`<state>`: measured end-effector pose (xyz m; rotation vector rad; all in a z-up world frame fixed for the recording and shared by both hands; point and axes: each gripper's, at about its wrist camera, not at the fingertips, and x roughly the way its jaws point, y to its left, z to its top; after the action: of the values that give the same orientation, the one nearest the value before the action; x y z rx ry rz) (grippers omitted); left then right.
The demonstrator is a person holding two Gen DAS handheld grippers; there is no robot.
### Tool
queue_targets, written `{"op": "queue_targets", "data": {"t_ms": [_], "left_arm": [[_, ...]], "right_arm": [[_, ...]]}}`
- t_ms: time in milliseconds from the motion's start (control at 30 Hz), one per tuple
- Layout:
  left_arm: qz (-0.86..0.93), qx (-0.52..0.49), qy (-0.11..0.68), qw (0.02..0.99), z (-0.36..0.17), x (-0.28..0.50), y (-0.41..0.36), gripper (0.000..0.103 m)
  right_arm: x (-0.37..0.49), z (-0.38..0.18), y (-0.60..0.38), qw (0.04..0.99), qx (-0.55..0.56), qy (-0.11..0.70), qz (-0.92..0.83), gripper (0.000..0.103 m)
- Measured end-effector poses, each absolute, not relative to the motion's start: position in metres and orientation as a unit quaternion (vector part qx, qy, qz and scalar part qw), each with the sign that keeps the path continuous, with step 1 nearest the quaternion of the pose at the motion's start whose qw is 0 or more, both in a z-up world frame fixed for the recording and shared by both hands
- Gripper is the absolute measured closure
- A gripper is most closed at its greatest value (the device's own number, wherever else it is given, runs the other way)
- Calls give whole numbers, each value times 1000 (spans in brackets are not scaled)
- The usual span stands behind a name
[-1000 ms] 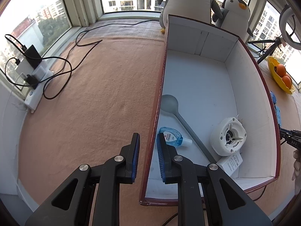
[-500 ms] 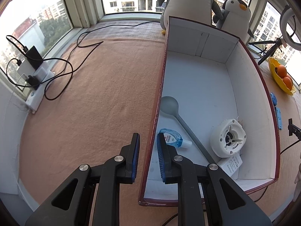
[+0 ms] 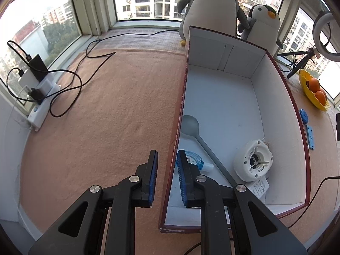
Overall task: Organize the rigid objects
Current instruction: 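Carry the black cylinder into the white box and open the right tool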
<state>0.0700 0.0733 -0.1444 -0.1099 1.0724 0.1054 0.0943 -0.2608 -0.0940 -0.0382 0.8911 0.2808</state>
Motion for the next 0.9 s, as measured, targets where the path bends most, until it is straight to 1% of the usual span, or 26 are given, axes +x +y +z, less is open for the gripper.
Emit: {"op": "queue_targets", "data": {"t_ms": [600,900], "left_arm": [[29,-56,503,862,-146,72,77,86],[15,-57,498,865,-146,73,77,97]], "right_arm": [[77,-77,-168,881,-56,421,209,88],[73,-77,-133,873,-73,424,231,88]]}}
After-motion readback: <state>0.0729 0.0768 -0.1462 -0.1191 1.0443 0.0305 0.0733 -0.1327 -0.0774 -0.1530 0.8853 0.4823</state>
